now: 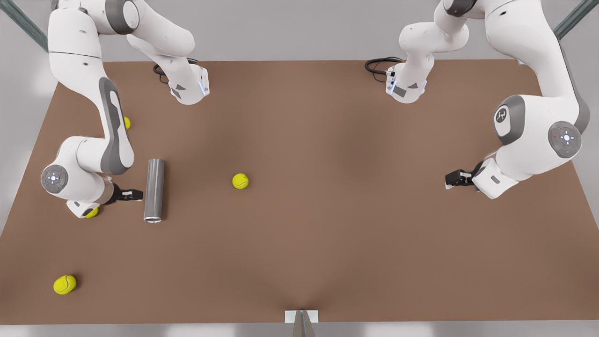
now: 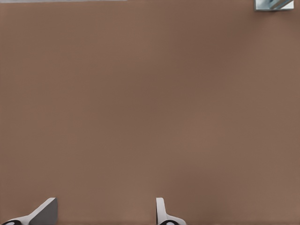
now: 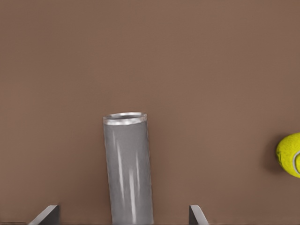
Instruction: Put the tennis tube upright
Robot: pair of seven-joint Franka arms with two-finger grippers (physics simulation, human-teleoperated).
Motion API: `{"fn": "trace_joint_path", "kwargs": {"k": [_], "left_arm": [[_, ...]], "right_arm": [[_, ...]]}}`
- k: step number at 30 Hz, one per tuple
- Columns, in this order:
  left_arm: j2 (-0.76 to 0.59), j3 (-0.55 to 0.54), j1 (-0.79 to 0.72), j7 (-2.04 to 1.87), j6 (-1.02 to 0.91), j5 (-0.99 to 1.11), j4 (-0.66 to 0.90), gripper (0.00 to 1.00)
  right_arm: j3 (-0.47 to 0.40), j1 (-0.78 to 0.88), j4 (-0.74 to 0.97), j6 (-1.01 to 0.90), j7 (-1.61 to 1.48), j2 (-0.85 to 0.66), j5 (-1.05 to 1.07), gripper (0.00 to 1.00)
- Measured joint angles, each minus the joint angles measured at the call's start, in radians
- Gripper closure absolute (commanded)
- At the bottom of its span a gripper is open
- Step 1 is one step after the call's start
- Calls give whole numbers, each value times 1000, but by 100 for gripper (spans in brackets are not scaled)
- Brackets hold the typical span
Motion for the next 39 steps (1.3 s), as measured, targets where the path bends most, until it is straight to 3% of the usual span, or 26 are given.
{"fn": "trace_joint_path", "kwargs": {"k": [3,6,8,13,18,25,36,39], "left_arm": [[16,0,-8,0,2,-1,2,0],[28,0,-8,0,2,-1,3,0],[34,0,-8,0,16,-1,1,0],[42,-1,-8,0,18,-3,0,0],[62,-3,-8,-3,17,-49,0,0],[193,-3,27,39,-35,-464,14,0],[235,-9,-16,41,43,-576,15,0],[233,-9,-16,41,44,-577,15,0]], "right_arm": [[3,-7,-62,7,2,-27,2,0],[15,-14,-265,195,10,-104,2,0],[23,1,-299,253,8,-91,2,0],[23,-37,-300,282,-3,-36,-1,0],[84,-124,-365,378,-63,-24,-4,0],[87,-141,-382,434,-97,9,-15,0],[87,-143,-423,506,-96,42,-16,0],[87,-143,-429,513,-97,42,-16,14]]}}
